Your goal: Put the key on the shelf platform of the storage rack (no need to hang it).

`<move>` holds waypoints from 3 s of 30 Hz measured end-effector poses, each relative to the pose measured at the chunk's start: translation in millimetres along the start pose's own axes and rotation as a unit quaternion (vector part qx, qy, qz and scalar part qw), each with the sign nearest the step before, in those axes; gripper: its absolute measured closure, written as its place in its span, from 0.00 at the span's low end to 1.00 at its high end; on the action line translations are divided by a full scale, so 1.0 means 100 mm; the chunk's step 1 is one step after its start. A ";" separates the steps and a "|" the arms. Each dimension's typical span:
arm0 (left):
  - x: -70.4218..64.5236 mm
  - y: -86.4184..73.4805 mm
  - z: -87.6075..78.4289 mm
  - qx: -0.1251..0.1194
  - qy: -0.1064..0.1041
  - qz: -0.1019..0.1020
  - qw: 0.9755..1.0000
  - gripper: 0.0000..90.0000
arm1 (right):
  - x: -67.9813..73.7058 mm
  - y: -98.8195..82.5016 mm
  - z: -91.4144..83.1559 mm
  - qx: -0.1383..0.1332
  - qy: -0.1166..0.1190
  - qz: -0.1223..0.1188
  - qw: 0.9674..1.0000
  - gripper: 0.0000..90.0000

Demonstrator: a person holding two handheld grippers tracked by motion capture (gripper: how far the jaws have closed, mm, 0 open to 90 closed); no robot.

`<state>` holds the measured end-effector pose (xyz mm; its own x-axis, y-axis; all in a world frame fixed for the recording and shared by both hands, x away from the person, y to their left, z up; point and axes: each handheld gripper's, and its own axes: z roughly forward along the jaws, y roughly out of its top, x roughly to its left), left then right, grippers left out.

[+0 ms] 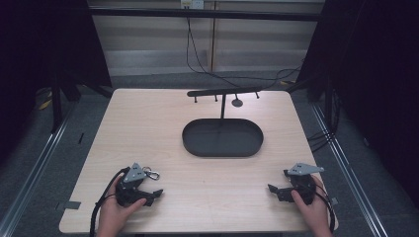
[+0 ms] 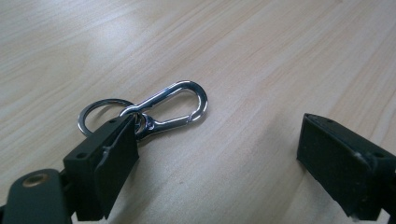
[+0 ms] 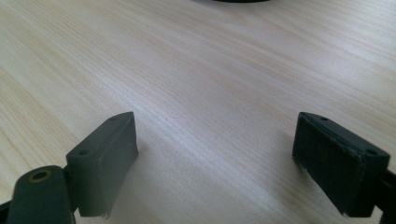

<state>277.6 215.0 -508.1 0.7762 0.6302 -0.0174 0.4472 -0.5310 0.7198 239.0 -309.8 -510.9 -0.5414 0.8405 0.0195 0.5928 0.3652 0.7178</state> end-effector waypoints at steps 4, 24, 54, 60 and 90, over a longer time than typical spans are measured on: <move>0.00 0.00 0.00 0.001 0.000 0.001 1.000 0.13 | 0.00 0.00 0.00 0.000 0.000 0.000 1.000 0.15; 0.13 0.07 -0.19 -0.005 0.008 0.001 1.000 0.24 | 0.00 0.00 0.00 0.000 0.000 0.001 1.000 0.15; 0.23 0.26 0.04 0.028 -0.001 0.023 0.999 0.30 | 0.00 0.00 0.00 0.000 0.000 0.000 1.000 0.15; 0.15 0.37 0.03 0.017 -0.014 0.039 0.999 0.33 | 0.00 0.00 0.00 0.000 0.000 0.001 1.000 0.15; 0.15 0.29 0.07 0.014 0.015 0.029 0.999 0.38 | 0.00 0.00 0.00 0.000 0.000 0.000 1.000 0.15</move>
<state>305.2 204.8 -492.2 0.7872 0.6150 0.0445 0.4154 -0.5823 0.6988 239.0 -309.8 -510.9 -0.5411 0.8407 0.0205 0.5936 0.3645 0.7175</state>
